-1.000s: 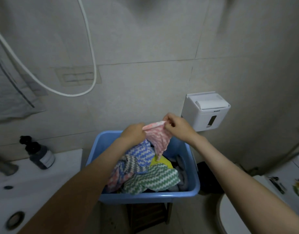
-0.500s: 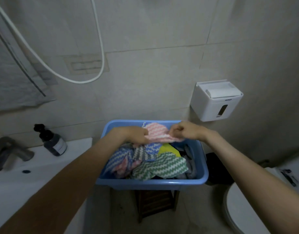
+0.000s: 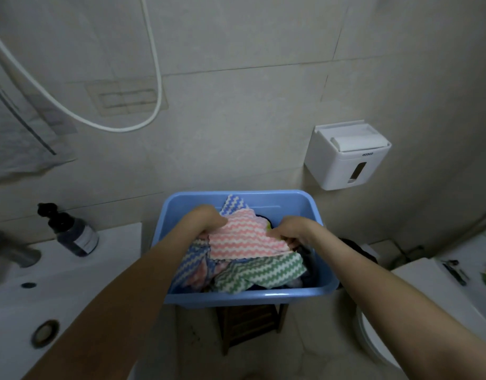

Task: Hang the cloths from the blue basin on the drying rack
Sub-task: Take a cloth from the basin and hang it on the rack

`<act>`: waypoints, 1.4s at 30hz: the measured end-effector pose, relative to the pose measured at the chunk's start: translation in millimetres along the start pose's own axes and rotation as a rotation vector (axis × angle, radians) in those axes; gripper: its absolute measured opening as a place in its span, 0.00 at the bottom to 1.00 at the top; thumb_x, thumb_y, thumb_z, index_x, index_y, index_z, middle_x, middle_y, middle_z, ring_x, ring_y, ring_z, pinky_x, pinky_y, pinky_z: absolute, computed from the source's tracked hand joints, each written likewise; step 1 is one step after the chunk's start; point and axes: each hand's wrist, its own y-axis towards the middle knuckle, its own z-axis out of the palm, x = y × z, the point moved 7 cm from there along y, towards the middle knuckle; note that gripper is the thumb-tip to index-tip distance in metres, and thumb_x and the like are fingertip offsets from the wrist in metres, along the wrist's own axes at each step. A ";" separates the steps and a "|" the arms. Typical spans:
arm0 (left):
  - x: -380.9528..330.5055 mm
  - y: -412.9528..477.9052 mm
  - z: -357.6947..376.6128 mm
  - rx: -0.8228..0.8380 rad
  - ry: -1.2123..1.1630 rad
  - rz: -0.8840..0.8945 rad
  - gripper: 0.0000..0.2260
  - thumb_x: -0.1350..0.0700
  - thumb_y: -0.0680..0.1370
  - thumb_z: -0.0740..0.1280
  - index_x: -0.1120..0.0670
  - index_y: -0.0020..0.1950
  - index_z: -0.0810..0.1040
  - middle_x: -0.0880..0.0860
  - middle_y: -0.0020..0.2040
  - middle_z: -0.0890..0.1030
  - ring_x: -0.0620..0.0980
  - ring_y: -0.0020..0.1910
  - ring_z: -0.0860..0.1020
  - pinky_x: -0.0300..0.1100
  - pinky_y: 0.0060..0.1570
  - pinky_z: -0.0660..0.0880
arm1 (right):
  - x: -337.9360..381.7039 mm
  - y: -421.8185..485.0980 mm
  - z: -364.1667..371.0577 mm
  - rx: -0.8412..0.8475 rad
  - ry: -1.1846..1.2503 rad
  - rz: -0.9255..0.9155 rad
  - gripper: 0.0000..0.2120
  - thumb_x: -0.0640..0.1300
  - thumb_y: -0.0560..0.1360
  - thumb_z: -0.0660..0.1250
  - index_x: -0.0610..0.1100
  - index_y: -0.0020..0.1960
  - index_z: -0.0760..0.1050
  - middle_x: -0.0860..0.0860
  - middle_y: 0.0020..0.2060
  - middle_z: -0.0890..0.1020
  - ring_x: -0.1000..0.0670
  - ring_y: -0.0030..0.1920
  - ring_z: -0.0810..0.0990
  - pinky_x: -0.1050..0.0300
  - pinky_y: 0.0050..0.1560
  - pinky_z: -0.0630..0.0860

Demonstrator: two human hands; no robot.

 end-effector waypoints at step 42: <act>-379.7 -222.6 169.0 0.960 -0.807 0.514 0.07 0.58 0.79 0.64 0.58 0.44 0.77 0.53 0.31 0.82 0.49 0.31 0.81 0.42 0.40 0.79 | -310.4 -320.7 -131.2 -0.951 1.434 -0.494 0.12 0.39 0.71 0.68 0.36 0.53 0.76 0.45 0.41 0.85 0.50 0.40 0.84 0.57 0.44 0.81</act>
